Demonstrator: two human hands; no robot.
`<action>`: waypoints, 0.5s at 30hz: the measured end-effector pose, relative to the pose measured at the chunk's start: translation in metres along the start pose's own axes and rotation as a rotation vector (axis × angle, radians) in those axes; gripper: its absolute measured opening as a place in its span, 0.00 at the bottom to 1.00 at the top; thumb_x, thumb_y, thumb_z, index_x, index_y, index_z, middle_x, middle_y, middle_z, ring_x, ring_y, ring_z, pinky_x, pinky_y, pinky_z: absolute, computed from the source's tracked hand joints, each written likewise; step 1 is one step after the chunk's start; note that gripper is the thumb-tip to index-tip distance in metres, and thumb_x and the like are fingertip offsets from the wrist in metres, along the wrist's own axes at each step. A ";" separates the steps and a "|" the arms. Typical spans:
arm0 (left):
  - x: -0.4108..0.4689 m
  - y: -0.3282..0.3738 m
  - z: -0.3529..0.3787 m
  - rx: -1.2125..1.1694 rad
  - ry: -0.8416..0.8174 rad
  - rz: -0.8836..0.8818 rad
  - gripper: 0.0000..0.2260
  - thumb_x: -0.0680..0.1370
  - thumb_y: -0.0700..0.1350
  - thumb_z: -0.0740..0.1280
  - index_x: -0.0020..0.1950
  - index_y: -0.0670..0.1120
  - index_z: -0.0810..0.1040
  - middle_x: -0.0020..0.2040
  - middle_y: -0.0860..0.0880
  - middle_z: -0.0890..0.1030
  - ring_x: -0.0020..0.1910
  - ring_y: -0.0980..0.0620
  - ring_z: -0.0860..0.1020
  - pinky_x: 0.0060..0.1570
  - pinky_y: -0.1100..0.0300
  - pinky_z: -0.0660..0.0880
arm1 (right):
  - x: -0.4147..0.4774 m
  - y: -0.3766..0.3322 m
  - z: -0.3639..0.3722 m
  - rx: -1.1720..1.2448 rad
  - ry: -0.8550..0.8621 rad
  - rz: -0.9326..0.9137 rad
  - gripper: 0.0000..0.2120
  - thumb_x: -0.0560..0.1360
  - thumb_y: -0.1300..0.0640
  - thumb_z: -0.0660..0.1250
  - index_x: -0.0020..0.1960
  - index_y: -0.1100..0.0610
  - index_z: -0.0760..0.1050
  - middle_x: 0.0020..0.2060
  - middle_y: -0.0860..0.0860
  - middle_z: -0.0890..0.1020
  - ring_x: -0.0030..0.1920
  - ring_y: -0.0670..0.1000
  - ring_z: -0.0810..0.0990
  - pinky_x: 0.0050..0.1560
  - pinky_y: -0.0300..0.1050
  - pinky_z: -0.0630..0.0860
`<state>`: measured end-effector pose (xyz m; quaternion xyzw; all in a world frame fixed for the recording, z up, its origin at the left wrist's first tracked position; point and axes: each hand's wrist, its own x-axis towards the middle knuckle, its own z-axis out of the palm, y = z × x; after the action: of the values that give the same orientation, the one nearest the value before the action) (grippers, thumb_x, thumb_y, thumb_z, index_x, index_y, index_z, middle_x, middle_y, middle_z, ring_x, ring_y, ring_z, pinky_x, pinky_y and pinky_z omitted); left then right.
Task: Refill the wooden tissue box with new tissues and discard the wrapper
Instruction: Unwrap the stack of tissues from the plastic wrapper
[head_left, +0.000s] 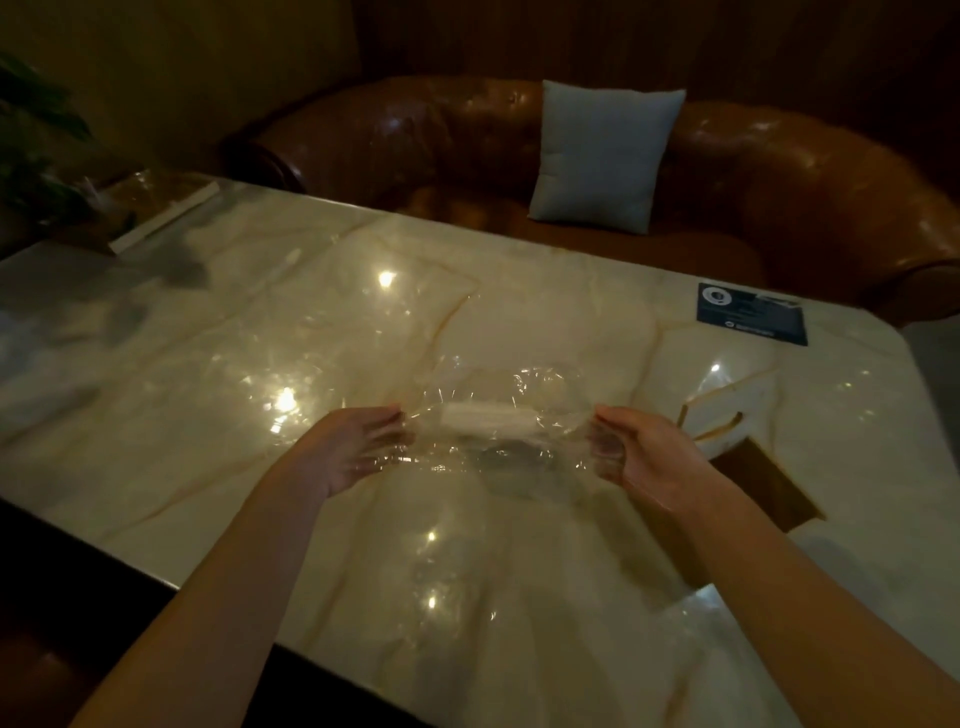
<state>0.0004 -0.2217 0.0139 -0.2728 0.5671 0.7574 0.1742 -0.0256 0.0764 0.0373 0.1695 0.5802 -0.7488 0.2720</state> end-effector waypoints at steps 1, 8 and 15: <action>0.000 -0.003 -0.001 0.025 0.001 -0.006 0.08 0.77 0.43 0.63 0.39 0.44 0.77 0.30 0.49 0.84 0.28 0.53 0.81 0.35 0.60 0.75 | 0.000 0.003 -0.002 -0.004 0.004 0.007 0.13 0.77 0.59 0.59 0.34 0.59 0.73 0.22 0.49 0.77 0.28 0.47 0.71 0.32 0.42 0.67; -0.001 -0.042 -0.021 0.240 0.121 -0.106 0.06 0.76 0.38 0.65 0.40 0.38 0.79 0.29 0.45 0.84 0.26 0.52 0.82 0.28 0.62 0.79 | -0.002 0.061 -0.025 -0.229 0.144 0.105 0.12 0.73 0.63 0.65 0.31 0.61 0.75 0.21 0.53 0.79 0.21 0.49 0.76 0.24 0.39 0.71; -0.001 -0.081 -0.015 0.535 0.310 -0.044 0.13 0.72 0.34 0.69 0.28 0.40 0.76 0.18 0.49 0.76 0.19 0.53 0.74 0.21 0.66 0.70 | 0.000 0.108 -0.031 -0.374 0.219 0.179 0.14 0.72 0.68 0.64 0.28 0.63 0.70 0.23 0.58 0.71 0.15 0.49 0.71 0.19 0.36 0.69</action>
<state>0.0510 -0.2117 -0.0501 -0.3417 0.7601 0.5267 0.1678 0.0372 0.0871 -0.0550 0.2471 0.7175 -0.5783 0.2996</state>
